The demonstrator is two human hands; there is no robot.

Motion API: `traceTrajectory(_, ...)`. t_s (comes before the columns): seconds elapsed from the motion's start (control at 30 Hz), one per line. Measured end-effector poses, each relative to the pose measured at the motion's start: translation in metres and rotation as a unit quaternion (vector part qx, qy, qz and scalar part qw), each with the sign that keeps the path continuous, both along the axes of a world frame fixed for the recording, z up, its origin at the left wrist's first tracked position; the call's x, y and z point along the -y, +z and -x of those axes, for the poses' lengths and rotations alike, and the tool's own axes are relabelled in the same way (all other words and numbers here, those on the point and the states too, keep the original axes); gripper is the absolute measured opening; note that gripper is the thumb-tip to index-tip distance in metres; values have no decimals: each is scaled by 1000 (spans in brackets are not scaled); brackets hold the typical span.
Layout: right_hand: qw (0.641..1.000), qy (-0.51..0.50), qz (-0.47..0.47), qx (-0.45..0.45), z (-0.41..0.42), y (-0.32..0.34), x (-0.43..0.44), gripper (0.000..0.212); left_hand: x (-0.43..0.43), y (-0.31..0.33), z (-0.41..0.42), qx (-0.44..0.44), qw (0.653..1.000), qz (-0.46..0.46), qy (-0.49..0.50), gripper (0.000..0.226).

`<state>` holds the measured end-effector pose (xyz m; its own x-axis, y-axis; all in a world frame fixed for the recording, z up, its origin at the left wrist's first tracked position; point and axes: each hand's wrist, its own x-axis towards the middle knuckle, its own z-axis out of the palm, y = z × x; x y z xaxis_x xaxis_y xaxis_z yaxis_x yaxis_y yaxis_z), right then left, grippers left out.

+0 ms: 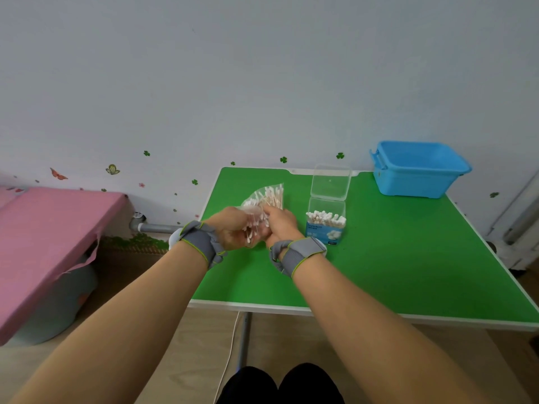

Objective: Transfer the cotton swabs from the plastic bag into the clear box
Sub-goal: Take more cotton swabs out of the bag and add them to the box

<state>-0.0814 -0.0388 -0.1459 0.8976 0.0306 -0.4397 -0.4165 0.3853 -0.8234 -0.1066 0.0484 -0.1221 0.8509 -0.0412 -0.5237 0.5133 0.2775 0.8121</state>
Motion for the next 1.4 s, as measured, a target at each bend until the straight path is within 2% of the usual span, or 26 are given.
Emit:
traceTrajectory(0.2,1000,-11,-16,12,-5,2,4,29,-2,0,-2,-13,1000,6,-13,30)
traceTrajectory(0.37,1000,-1,-6,-2,-1,3,1,6,-1,1,-3,-33,999,-27,-22,33)
traceTrajectory(0.6,999,-15,24,18,-9,9,11,31,3,4,1,-24,998,-42,-45,28)
traceTrajectory(0.73,997,-30,-70,-16,-2,10,5,11,5,3,-5,-25,999,-32,-29,30)
traceTrajectory(0.8,995,-24,-94,-34,1,4,-1,21,7,2,-8,-16,999,-34,-21,31)
traceTrajectory(0.93,995,-19,-76,-64,-1,2,-8,34,10,1,-10,12,997,-66,-29,36)
traceTrajectory(1.13,994,-66,-68,-48,-20,10,3,27,10,5,-10,22,994,-99,-32,34)
traceTrajectory(1.23,992,-28,-101,-65,-13,9,3,21,9,6,-13,24,995,-94,-14,32)
traceTrajectory(1.4,989,18,-123,-80,-6,10,-4,27,8,4,-13,8,996,-87,-35,29)
